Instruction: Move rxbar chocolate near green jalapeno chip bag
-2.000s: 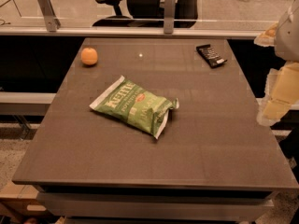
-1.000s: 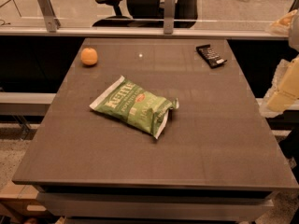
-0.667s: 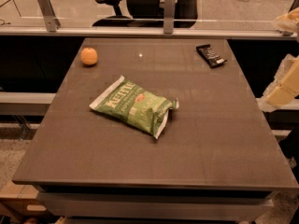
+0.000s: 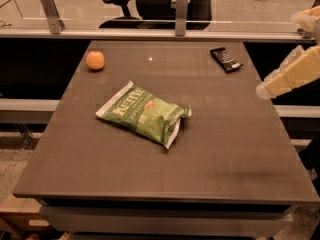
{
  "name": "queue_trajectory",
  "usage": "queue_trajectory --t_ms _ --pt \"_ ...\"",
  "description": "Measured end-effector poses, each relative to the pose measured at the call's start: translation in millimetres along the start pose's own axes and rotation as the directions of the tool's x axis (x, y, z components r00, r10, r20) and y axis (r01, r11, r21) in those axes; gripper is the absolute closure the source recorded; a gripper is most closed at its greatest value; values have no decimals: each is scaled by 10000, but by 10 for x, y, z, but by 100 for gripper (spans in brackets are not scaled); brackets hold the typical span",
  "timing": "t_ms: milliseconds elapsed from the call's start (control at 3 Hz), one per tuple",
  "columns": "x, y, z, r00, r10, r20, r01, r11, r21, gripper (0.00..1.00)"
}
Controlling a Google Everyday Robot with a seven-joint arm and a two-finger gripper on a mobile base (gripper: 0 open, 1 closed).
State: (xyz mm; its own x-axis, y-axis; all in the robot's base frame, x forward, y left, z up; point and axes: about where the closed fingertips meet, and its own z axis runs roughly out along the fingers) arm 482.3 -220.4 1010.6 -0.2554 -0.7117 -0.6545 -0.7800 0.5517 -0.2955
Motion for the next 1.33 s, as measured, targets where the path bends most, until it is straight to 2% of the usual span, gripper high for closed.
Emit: queue_trajectory --t_ms 333,667,1000,1333 --pt "-76 -199 254 9903 1001 966 -1024 9946 190 0" --pt "-117 -235 235 9894 969 1081 -1014 9942 365 0" --pt "-108 -150 170 9871 853 1356 -960 9926 739 0" --pt "-22 -119 404 9685 1429 2040 -1695 9783 1192 0"
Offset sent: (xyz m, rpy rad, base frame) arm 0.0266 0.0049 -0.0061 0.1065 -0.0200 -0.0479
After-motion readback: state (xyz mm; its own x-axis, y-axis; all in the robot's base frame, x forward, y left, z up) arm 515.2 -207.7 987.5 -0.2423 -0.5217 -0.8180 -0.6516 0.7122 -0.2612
